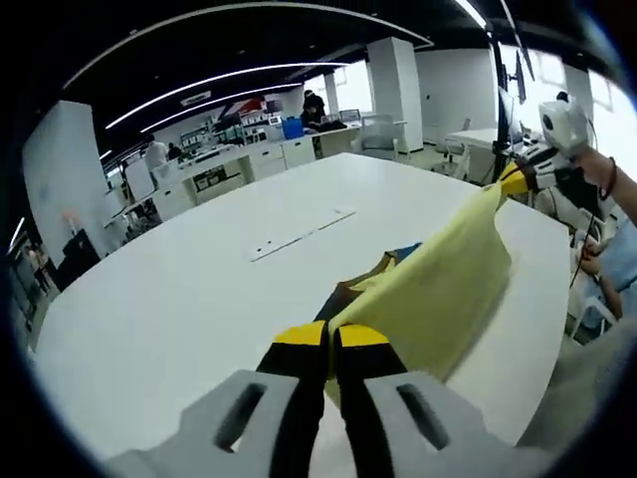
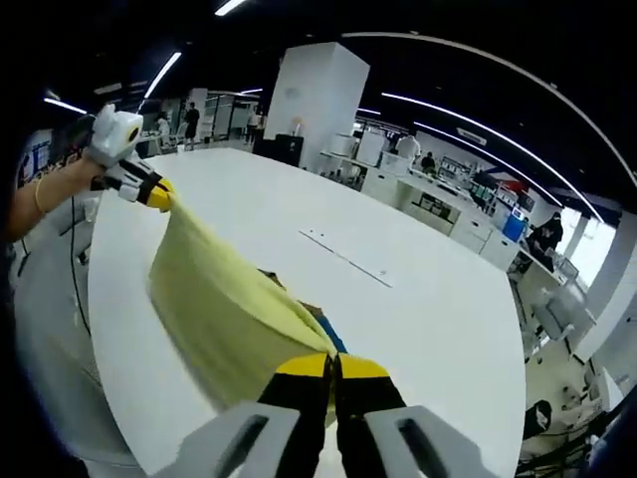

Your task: Fold the garment on the visible template until the final outline fits inside the template.

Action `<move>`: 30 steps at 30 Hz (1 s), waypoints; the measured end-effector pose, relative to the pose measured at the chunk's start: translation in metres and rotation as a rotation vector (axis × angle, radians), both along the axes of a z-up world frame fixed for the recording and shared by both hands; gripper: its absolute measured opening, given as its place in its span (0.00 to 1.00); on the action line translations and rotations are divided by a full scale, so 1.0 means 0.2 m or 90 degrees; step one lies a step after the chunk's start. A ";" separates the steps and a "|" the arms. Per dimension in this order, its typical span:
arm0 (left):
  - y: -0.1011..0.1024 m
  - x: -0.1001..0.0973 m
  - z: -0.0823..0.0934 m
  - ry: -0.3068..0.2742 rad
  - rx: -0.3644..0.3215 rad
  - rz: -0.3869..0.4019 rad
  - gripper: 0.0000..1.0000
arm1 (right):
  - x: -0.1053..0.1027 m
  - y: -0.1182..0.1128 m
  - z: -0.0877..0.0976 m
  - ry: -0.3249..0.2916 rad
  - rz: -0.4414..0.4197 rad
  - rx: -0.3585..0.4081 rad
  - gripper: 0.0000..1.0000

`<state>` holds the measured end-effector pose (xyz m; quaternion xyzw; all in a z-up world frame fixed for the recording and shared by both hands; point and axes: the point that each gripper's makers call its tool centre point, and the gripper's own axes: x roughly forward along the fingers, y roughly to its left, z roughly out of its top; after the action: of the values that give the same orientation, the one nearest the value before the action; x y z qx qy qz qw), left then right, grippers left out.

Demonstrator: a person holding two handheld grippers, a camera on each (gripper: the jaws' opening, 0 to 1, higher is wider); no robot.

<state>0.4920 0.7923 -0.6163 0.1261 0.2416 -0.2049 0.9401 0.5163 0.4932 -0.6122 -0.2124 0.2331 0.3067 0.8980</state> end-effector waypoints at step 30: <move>0.07 0.38 -0.35 0.033 0.069 0.058 0.00 | 0.39 0.06 -0.38 0.097 -0.032 0.014 0.00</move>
<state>0.5675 0.8055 -0.6865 0.1601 0.2821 -0.1515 0.9337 0.5940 0.5058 -0.6872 -0.1727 0.3028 0.3020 0.8873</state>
